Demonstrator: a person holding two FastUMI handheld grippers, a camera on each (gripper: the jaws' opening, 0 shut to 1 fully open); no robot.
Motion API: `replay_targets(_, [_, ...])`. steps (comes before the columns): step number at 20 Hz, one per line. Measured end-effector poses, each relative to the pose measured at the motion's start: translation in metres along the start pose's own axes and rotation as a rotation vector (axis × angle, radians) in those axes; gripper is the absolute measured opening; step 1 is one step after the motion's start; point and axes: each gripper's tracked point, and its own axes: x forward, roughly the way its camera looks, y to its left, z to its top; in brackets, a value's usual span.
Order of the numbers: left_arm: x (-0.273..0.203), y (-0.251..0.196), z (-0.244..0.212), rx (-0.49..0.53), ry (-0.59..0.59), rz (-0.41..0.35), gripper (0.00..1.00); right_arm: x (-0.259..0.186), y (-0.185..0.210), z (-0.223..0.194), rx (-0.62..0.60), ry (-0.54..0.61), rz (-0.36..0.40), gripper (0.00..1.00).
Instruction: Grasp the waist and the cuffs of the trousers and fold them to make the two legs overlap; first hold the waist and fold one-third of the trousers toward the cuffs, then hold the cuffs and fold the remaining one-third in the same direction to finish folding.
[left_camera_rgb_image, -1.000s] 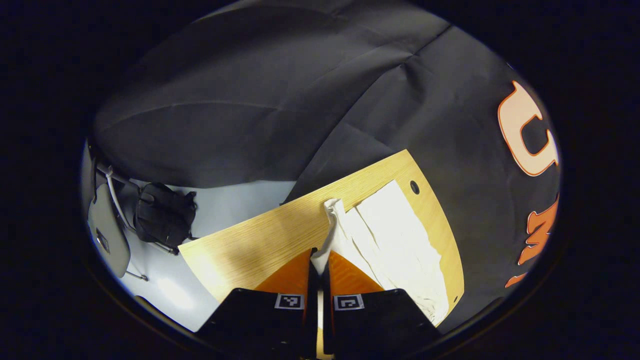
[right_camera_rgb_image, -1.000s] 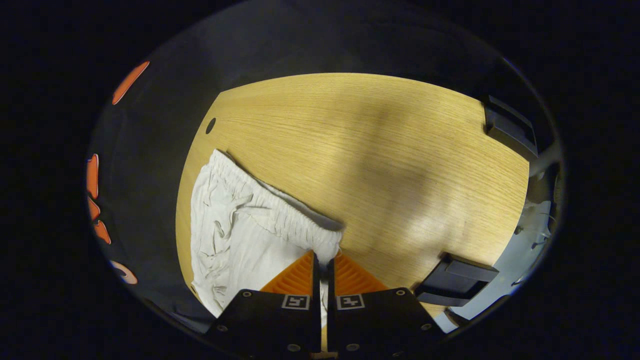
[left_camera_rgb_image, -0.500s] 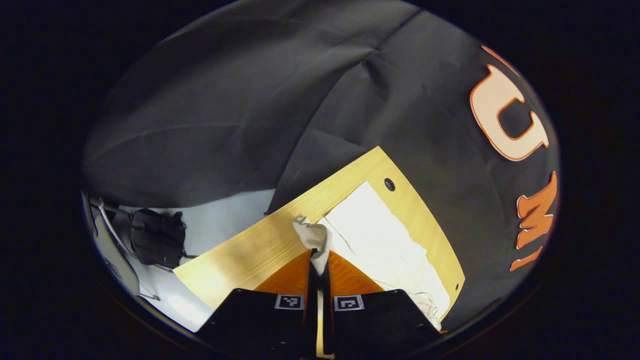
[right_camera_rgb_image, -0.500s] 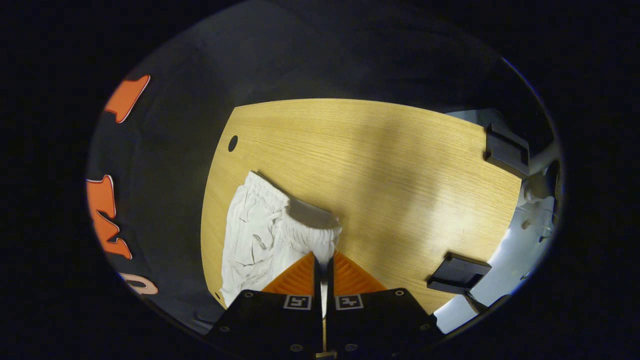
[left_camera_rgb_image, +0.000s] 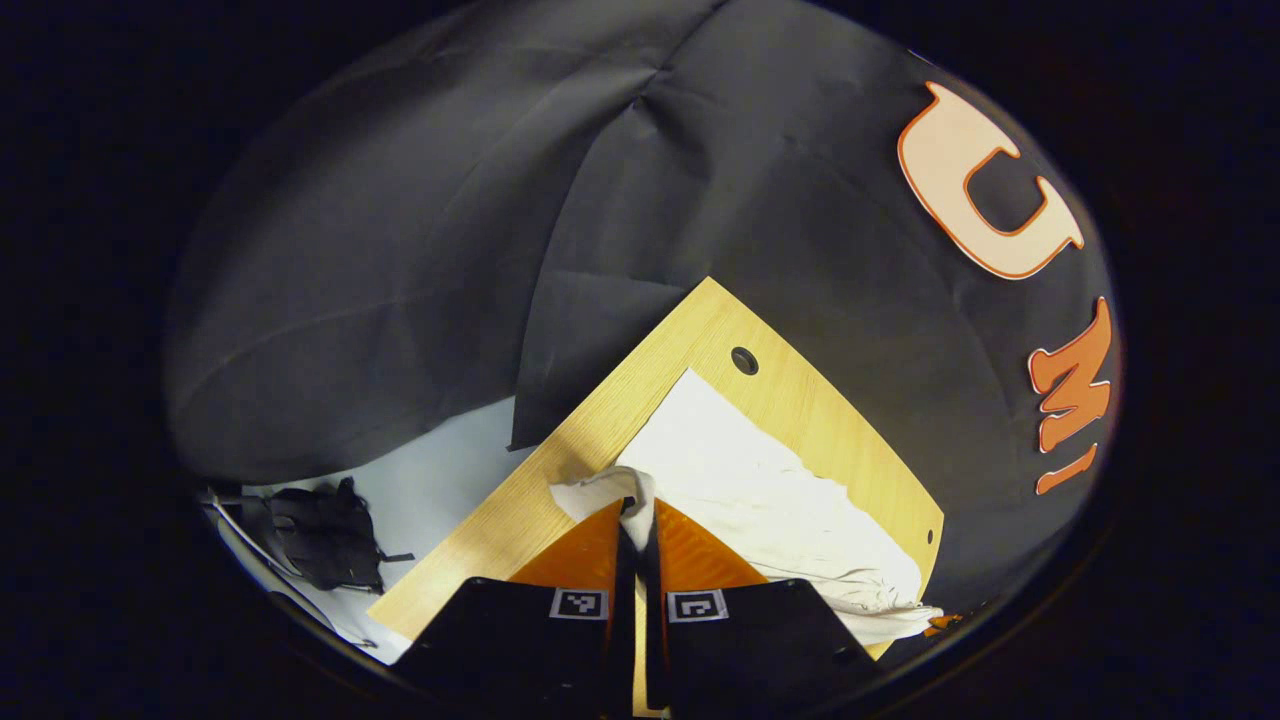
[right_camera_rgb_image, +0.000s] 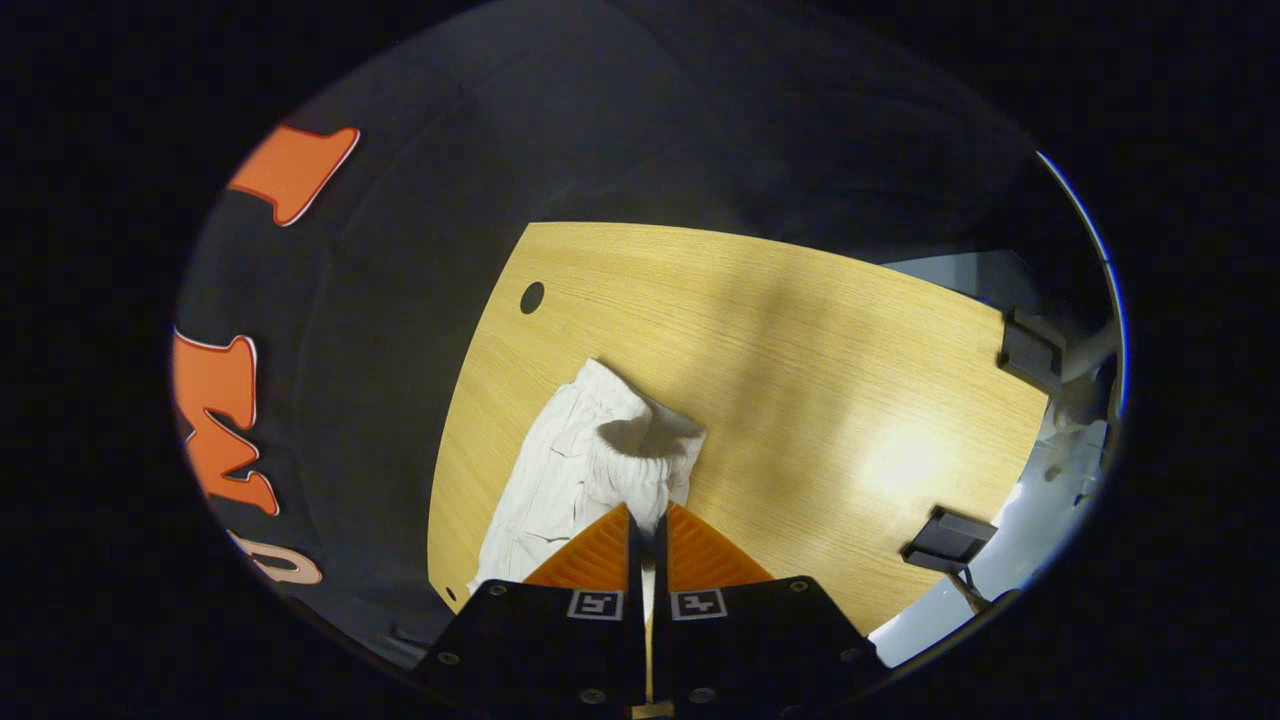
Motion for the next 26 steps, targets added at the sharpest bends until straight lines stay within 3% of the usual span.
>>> replay_targets(5, [0.025,-0.011,0.015,0.064,0.051,0.002,0.08,0.007,0.024,0.010,-0.018,0.008,-0.012,0.03])
replay_targets(13, [0.083,-0.032,0.025,0.265,0.193,0.020,0.08,0.045,0.048,0.027,-0.010,0.048,-0.065,0.04])
replay_targets(18, [0.121,-0.044,0.039,0.228,0.215,0.009,0.06,0.077,0.075,0.040,0.029,0.089,-0.066,0.03])
replay_targets(21, [0.147,-0.053,0.047,0.175,0.203,-0.013,0.11,0.105,0.099,0.049,0.149,0.129,-0.016,0.03])
replay_targets(26, [0.164,-0.049,0.056,0.223,0.160,0.035,0.16,0.140,0.128,0.068,0.258,0.087,0.100,0.06])
